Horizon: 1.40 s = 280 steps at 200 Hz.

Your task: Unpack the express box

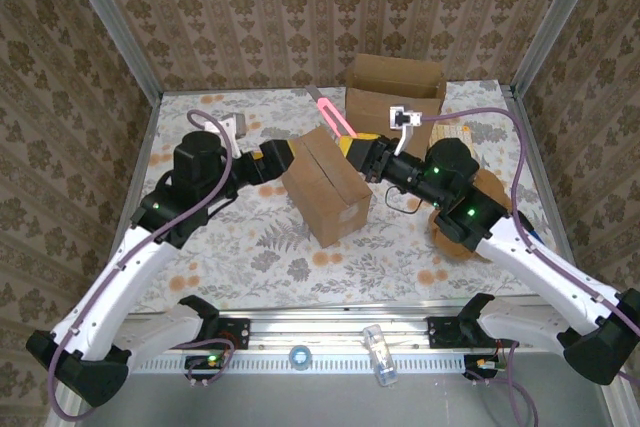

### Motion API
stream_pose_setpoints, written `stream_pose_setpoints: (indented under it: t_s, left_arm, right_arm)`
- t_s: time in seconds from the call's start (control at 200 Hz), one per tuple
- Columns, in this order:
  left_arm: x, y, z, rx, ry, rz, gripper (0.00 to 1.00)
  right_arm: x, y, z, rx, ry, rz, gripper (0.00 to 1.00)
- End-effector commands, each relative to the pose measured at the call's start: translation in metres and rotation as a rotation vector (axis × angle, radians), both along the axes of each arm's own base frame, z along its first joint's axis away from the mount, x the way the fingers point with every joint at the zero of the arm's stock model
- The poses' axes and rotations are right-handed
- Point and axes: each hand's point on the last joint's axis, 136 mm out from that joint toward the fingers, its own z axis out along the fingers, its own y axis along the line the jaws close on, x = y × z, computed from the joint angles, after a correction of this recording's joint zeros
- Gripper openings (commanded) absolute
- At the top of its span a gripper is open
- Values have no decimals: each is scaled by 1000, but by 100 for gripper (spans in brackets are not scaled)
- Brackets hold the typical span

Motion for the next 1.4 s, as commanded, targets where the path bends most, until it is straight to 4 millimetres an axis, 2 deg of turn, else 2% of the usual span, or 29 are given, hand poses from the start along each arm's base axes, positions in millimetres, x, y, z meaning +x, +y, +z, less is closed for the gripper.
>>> stream_pose_setpoints:
  t_s: [0.0,0.385,0.505,0.515,0.545,0.83,1.185,1.395]
  left_arm:
    - [3,25,-43,122,134,96,90]
    - [37,3,-100,94,278,84,86]
    - [46,-2,-111,97,296,84,86]
    - [46,-2,-112,97,297,84,86]
    - [48,-4,-114,99,300,84,86]
    - [65,-10,-137,109,333,90,82]
    - [84,-12,-156,89,341,94,78]
    - [89,-20,-161,71,340,69,77]
  right_arm:
    - [11,-4,-17,-164,34,-65,0]
    - [41,0,-55,-592,111,-172,0]
    - [45,5,-61,-704,101,-178,0]
    - [48,8,-69,-727,111,-174,0]
    - [49,11,-74,-758,116,-169,0]
    - [63,24,-91,-969,103,-188,0]
    - [72,35,-114,-1065,150,-178,0]
    - [77,40,-127,-1107,184,-174,0]
